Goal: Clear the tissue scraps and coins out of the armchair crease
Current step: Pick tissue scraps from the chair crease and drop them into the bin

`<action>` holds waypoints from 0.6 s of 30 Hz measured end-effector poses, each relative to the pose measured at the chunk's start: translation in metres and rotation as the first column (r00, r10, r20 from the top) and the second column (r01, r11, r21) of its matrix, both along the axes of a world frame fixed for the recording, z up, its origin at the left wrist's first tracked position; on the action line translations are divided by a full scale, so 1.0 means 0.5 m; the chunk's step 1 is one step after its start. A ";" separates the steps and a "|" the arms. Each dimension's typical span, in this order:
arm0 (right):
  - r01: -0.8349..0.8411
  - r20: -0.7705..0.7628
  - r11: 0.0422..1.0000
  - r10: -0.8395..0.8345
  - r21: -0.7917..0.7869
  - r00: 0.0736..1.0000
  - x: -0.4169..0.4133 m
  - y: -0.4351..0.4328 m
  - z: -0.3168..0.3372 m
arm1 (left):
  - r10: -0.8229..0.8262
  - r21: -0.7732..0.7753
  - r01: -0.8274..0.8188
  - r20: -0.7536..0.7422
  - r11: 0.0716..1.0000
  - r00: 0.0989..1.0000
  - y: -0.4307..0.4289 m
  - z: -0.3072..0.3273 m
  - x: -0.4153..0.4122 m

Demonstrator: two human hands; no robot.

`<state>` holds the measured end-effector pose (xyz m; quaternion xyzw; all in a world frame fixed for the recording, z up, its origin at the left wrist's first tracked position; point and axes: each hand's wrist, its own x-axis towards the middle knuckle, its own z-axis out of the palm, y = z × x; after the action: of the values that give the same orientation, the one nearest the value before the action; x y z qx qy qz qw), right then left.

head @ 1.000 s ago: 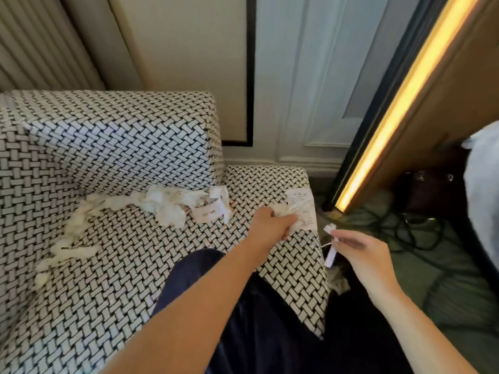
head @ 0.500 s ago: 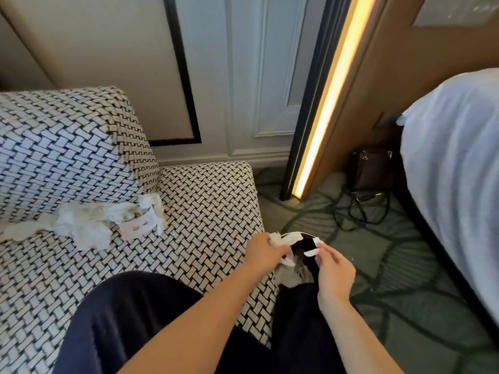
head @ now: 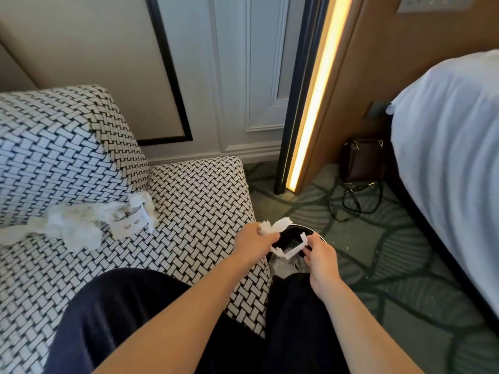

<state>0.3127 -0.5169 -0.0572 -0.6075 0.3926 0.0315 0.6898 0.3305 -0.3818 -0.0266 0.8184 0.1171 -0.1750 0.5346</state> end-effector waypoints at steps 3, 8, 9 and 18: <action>-0.058 -0.002 0.997 0.059 0.055 0.998 -0.003 -0.005 0.008 | -0.012 -0.048 0.012 -0.003 0.999 1.000 0.002 0.007 -0.004; -0.117 0.081 0.991 0.112 0.069 0.990 -0.016 -0.005 0.026 | 0.001 -0.255 -0.024 -0.090 0.967 0.996 0.006 0.015 -0.007; -0.150 0.111 0.988 0.144 0.047 0.983 -0.019 -0.004 0.023 | -0.003 -0.304 -0.031 -0.110 0.952 0.994 0.005 0.016 -0.007; -0.123 0.158 0.989 0.135 -0.081 0.978 -0.024 0.001 -0.002 | -0.007 -0.487 -0.090 -0.193 0.869 0.981 -0.010 0.016 -0.011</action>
<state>0.3009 -0.5164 -0.0585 -0.6563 0.2955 0.0123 0.6941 0.3251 -0.3869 -0.0186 0.6318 0.1364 -0.2643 0.7158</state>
